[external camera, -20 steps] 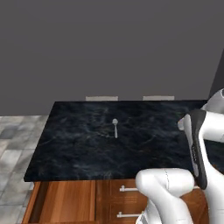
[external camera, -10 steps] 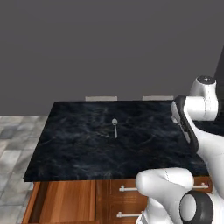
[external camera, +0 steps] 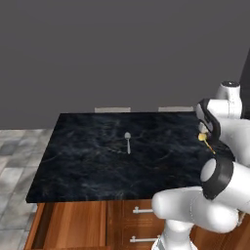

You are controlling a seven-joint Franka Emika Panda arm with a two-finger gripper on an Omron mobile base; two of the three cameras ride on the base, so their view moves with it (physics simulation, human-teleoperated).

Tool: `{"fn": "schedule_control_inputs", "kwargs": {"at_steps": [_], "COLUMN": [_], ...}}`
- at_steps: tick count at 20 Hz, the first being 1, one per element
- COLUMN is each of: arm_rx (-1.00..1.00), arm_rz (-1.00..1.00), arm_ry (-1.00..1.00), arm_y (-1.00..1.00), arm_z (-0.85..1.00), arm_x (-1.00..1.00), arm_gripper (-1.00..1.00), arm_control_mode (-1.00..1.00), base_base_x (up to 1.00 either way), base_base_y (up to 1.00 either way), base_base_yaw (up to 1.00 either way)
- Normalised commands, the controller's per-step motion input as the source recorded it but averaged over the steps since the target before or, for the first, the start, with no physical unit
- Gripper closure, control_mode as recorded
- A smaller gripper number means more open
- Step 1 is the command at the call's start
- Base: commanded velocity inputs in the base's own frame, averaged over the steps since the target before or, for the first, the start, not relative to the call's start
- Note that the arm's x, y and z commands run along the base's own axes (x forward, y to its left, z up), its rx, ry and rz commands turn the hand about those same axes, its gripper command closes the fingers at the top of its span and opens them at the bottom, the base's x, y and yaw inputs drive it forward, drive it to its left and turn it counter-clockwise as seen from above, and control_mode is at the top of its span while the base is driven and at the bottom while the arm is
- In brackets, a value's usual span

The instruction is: Organize the utensils by type. Pick up the wooden spoons from the counter and place them in the open cabinet. Then pick up the metallic utensils from the counter and place them in the open drawer.

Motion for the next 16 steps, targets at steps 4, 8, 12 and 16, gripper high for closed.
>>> {"fn": "schedule_control_inputs", "kwargs": {"at_steps": [4, 8, 12, 16], "arm_rx": [0.00, 0.01, 0.01, 0.04], "arm_rz": [0.00, 0.00, 0.00, 0.02], "arm_ry": [0.00, 0.00, 0.01, 0.00], "arm_y": [-0.16, -0.17, -0.30, -0.20], "arm_z": [-0.51, -0.46, -0.42, -0.46], "arm_x": [0.42, 0.39, 0.48, 0.31], "arm_gripper": [-1.00, -1.00, -1.00, -1.00], "arm_control_mode": [-1.00, -1.00, -1.00, -1.00], "base_base_x": [0.00, 0.00, 0.00, 0.00], "base_base_y": [0.00, 0.00, 0.00, 0.00], "base_base_yaw": [0.00, 0.00, 0.00, 0.00]}}
